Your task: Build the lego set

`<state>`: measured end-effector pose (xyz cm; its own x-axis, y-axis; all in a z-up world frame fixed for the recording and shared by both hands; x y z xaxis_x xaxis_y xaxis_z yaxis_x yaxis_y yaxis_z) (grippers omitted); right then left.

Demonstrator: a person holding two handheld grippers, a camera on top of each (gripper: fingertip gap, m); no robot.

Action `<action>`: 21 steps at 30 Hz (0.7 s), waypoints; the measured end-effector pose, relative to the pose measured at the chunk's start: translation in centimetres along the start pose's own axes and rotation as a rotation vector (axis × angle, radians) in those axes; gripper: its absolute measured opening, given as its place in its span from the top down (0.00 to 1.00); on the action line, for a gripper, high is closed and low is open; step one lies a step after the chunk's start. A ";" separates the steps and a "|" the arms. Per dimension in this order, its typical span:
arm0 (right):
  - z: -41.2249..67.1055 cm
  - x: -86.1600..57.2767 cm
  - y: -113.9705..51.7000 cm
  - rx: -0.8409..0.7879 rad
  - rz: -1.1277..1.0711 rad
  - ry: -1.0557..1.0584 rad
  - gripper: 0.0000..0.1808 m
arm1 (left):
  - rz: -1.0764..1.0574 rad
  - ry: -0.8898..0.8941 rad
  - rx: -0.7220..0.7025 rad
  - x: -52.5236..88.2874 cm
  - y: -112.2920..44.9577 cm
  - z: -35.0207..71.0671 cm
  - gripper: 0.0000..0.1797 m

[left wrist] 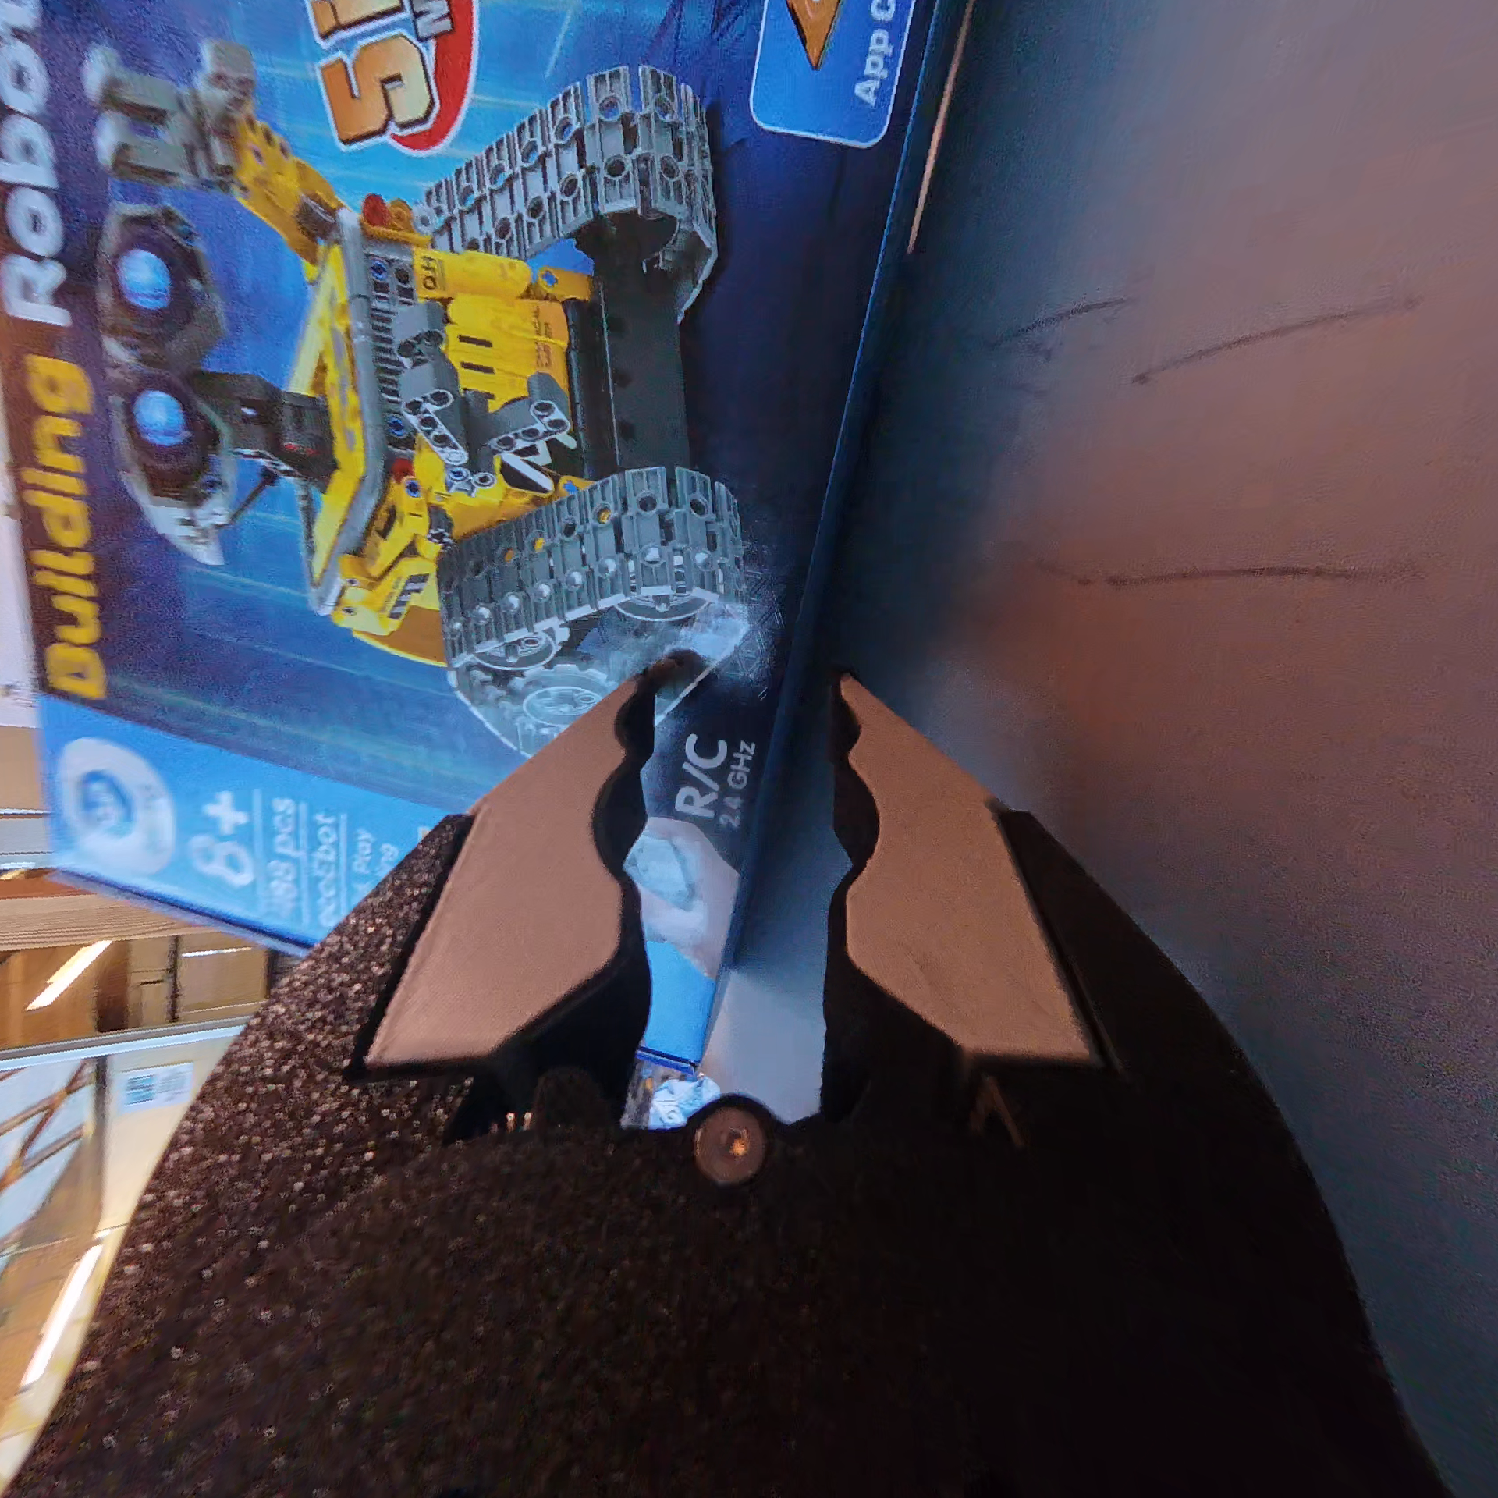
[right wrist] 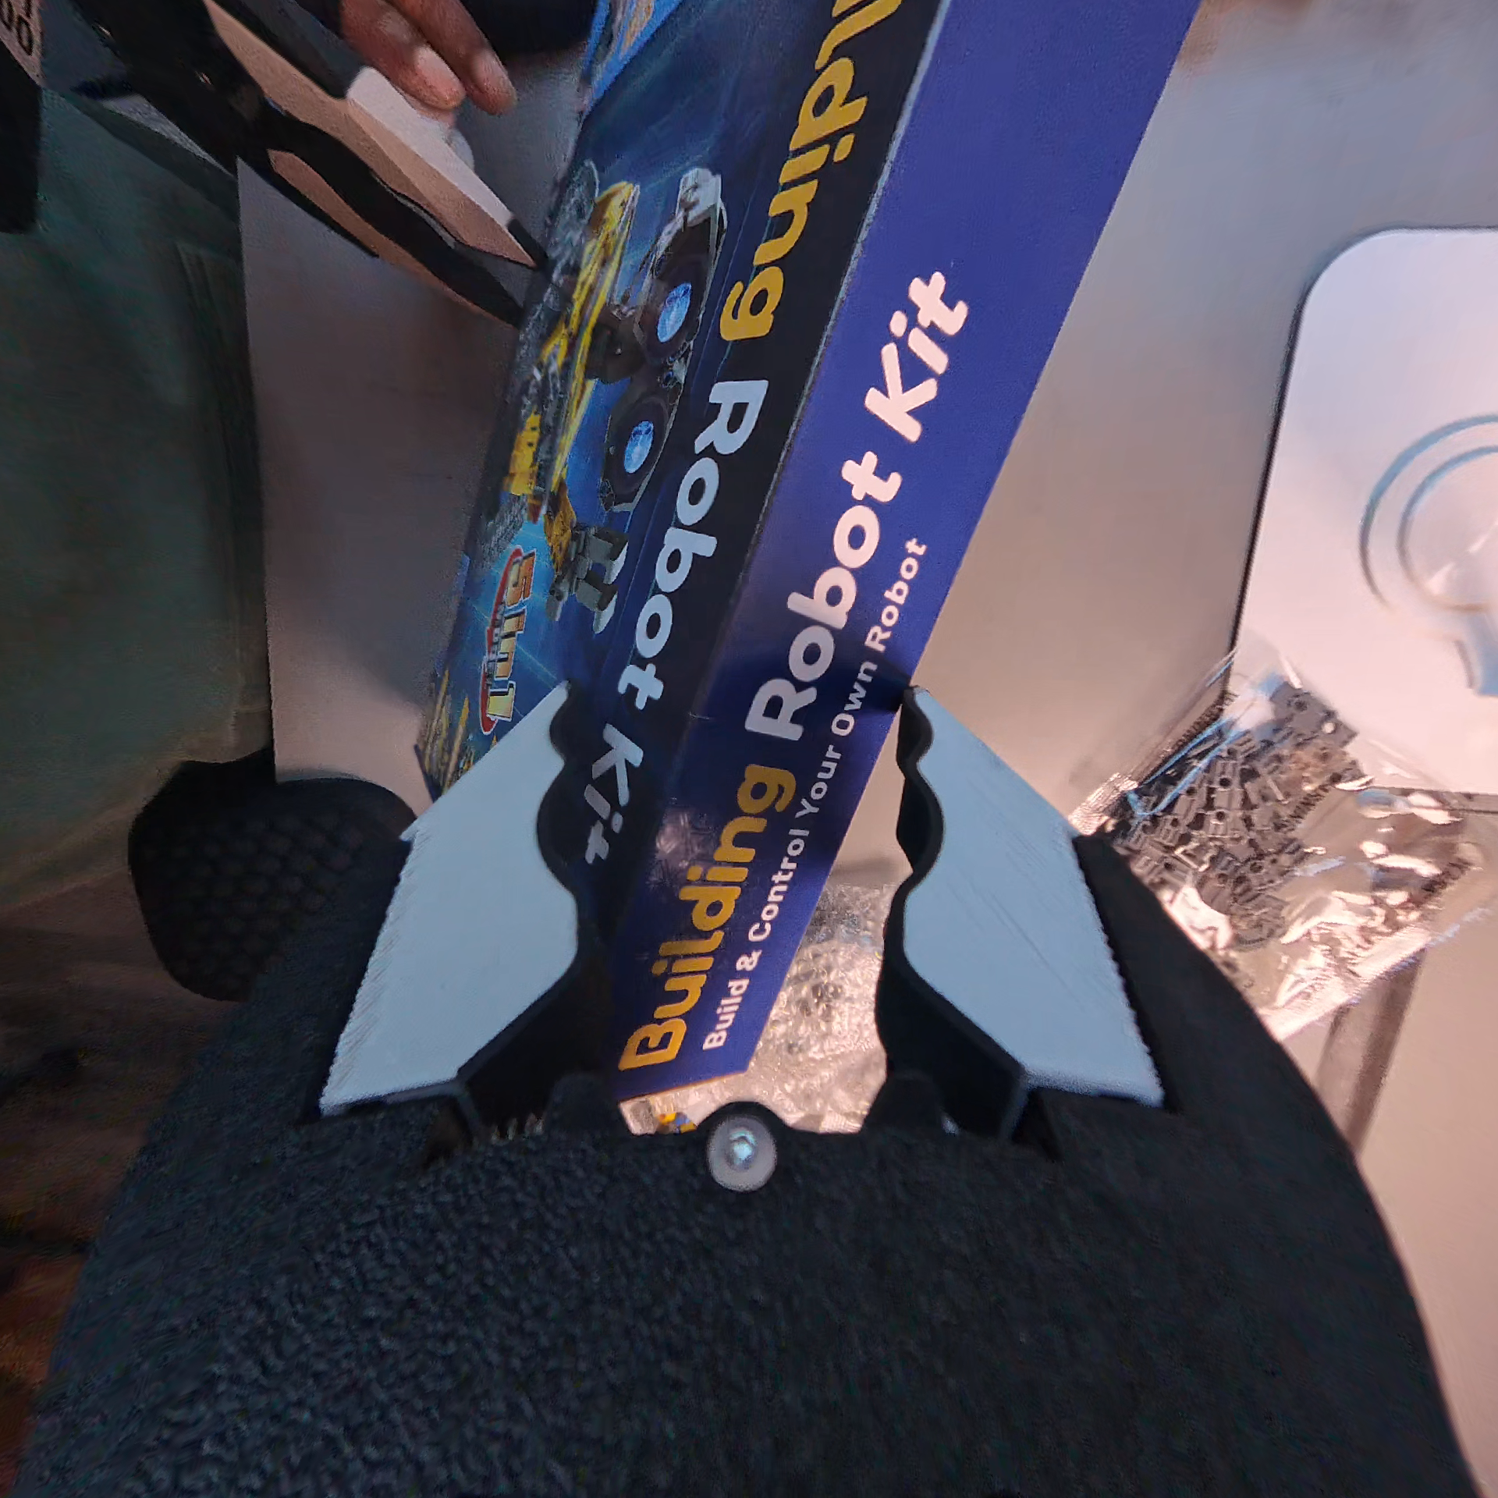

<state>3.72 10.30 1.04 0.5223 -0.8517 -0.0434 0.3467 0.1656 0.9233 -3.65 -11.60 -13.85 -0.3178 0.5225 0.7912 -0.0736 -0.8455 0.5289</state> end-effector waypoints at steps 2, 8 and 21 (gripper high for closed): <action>1.3 1.0 1.0 0.020 -0.056 0.063 0.60 | -0.062 0.059 -0.009 -0.2 0.2 0.2 0.76; 3.3 5.3 2.4 0.049 -0.201 0.202 0.61 | -0.403 0.528 -0.205 0.1 1.6 0.6 0.74; 4.3 13.2 2.7 -0.021 -0.398 0.351 0.61 | -0.105 0.909 -0.540 11.4 11.5 -6.8 0.30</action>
<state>8.15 -2.61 4.62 0.5754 -0.6335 -0.5173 0.5847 -0.1237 0.8018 -14.60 -16.13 -0.80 -0.8562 0.5059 0.1047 -0.4805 -0.8543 0.1984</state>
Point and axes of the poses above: each gripper's, where its closed fingertips meet, y back along the fingers, z out of its top, x = y × z across the jaws, the point moved 5 cm from there along y, back along the fingers, and after that the axes turned 9 degrees about -z, right-handed, at the moved point
